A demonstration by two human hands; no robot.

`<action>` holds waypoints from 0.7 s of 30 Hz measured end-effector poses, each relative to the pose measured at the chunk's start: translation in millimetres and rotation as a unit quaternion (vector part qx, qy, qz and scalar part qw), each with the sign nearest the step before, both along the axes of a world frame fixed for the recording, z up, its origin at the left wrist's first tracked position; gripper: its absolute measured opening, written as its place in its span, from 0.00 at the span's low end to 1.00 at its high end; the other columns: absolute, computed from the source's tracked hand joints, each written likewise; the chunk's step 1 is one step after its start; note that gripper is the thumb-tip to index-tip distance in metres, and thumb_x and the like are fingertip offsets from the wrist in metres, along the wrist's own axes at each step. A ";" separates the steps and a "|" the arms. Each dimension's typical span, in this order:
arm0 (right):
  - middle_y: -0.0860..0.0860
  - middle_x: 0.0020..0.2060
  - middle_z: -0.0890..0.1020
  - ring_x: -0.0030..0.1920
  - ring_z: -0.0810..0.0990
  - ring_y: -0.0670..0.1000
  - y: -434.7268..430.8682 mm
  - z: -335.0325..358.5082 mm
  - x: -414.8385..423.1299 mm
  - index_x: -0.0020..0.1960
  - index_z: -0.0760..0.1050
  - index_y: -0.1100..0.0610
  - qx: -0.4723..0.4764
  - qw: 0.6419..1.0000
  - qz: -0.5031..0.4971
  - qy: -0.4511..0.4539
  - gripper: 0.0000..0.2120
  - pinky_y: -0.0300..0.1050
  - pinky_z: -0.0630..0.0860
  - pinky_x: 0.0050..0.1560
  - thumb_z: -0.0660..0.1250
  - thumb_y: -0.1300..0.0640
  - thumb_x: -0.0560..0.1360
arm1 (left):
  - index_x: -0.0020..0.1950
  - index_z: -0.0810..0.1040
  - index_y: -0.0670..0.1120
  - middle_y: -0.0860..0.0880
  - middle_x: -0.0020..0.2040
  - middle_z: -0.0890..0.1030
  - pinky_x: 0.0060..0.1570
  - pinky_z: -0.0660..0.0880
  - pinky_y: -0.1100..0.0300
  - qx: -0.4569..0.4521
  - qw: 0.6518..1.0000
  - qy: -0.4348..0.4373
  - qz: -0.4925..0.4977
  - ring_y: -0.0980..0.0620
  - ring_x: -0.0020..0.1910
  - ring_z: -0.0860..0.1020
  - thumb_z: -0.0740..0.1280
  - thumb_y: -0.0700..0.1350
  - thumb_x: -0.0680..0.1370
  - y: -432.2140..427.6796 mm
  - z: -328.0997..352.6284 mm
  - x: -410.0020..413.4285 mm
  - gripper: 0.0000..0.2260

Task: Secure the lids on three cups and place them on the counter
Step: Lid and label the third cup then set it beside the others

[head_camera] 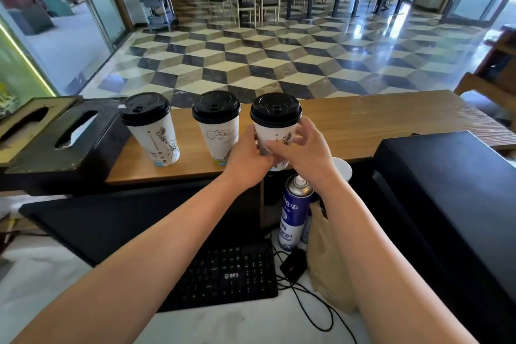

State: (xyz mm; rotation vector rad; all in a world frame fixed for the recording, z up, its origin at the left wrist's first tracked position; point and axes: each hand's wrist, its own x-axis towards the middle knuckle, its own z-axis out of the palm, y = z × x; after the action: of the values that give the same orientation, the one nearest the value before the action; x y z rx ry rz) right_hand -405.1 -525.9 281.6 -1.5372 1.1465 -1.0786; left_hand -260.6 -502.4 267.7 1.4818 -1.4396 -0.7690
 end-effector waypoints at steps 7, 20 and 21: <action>0.44 0.59 0.82 0.59 0.80 0.43 -16.8 -7.7 -3.9 0.70 0.72 0.47 -0.008 1.000 -0.011 0.008 0.33 0.54 0.82 0.56 0.80 0.52 0.68 | 0.67 0.73 0.51 0.56 0.60 0.81 0.54 0.76 0.62 -0.004 1.000 -0.009 0.009 0.59 0.57 0.78 0.76 0.48 0.70 -18.0 -8.5 -7.3 0.27; 0.35 0.51 0.79 0.48 0.77 0.29 -24.4 -14.1 -1.3 0.69 0.69 0.47 -0.015 1.000 -0.003 0.024 0.29 0.29 0.76 0.43 0.77 0.55 0.72 | 0.67 0.72 0.49 0.55 0.59 0.82 0.44 0.73 0.77 -0.021 0.999 -0.015 0.026 0.65 0.52 0.77 0.75 0.44 0.72 -23.5 -12.2 -12.7 0.25; 0.35 0.51 0.79 0.48 0.78 0.31 -23.0 -13.7 0.3 0.69 0.69 0.48 -0.015 0.999 -0.009 0.033 0.29 0.35 0.79 0.48 0.77 0.55 0.72 | 0.67 0.72 0.49 0.55 0.59 0.82 0.43 0.73 0.77 -0.015 0.999 -0.019 0.027 0.66 0.50 0.76 0.75 0.43 0.72 -22.1 -10.9 -13.8 0.25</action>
State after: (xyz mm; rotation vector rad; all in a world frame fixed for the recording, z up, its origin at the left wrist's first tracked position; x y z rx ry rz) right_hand -404.7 -548.9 267.9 -1.5996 1.1963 -1.0673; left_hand -274.4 -524.5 256.7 1.5128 -1.4263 -0.6863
